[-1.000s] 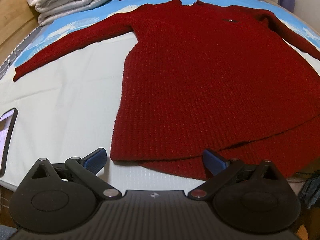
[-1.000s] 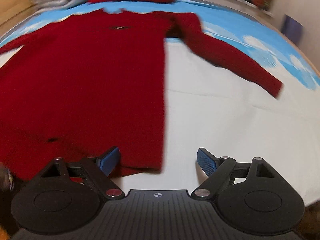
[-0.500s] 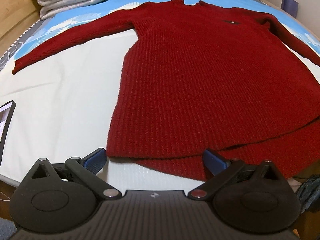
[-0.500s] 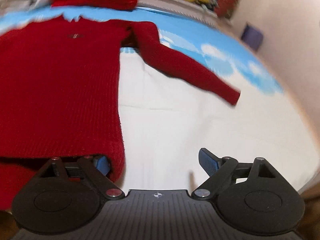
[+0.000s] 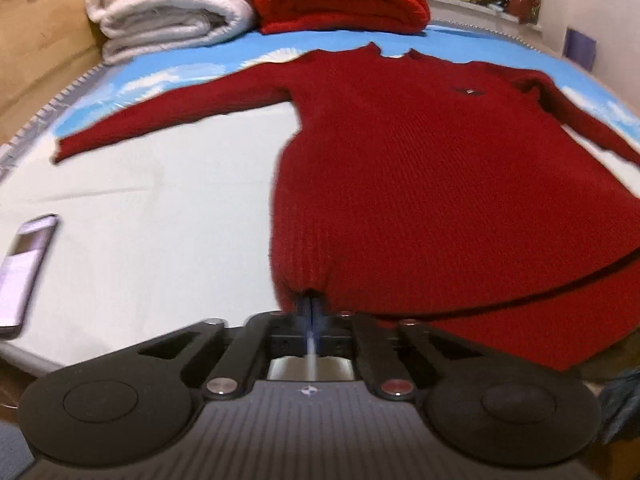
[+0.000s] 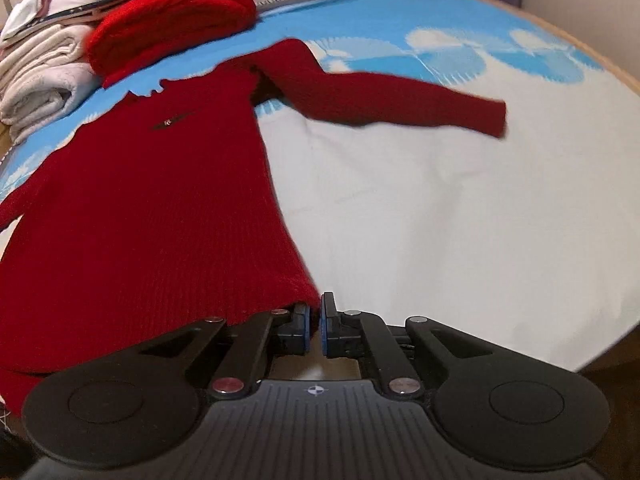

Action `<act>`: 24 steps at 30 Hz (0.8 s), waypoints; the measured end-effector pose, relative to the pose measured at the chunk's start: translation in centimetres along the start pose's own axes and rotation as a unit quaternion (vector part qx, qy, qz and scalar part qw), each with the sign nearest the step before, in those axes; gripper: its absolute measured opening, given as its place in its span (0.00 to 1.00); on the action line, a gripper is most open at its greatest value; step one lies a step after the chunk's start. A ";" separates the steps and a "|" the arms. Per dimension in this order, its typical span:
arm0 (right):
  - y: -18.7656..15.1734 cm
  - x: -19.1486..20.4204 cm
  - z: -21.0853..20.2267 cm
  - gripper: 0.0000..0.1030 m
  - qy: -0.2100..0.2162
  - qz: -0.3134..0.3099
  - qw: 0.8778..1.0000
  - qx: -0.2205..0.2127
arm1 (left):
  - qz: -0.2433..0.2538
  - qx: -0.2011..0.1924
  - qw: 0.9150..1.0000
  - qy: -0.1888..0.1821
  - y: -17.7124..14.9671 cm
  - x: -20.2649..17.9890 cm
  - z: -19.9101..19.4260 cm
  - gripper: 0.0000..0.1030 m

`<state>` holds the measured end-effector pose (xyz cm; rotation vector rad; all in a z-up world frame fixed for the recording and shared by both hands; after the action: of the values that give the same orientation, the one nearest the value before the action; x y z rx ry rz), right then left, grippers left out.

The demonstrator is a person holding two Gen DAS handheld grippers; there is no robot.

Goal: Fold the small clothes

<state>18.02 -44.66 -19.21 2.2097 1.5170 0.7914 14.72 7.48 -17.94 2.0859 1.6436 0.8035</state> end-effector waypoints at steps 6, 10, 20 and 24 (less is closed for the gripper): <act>0.4 0.9 -1.0 0.03 -0.002 -0.021 0.999 -0.024 | -0.019 -0.021 0.999 0.022 0.4 2.7 -0.7 0.00; -0.3 1.1 1.2 0.03 -0.044 -0.045 0.998 0.017 | 0.001 0.000 0.998 -0.064 -0.1 0.5 0.2 0.32; -0.5 1.2 2.0 0.03 -0.050 -0.054 0.997 0.019 | 0.019 -0.009 0.999 -0.034 0.1 0.4 1.8 0.51; -0.5 1.2 2.1 0.04 -0.052 -0.055 0.997 0.020 | 0.039 -0.027 0.999 0.004 0.6 0.1 1.3 0.44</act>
<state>19.28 -43.26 -20.88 2.1383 1.6009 0.6092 16.06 7.53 -18.53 2.1233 1.5349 0.8724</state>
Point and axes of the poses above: each gripper's, at about its wrist camera, not at the fingertips, and z roughly the way its jaws point, x to its left, y to its top, the point moved 8 cm from there along z, roughly the way its jaws point, and after that the axes turned 9 degrees about z, right-handed, at the moved point
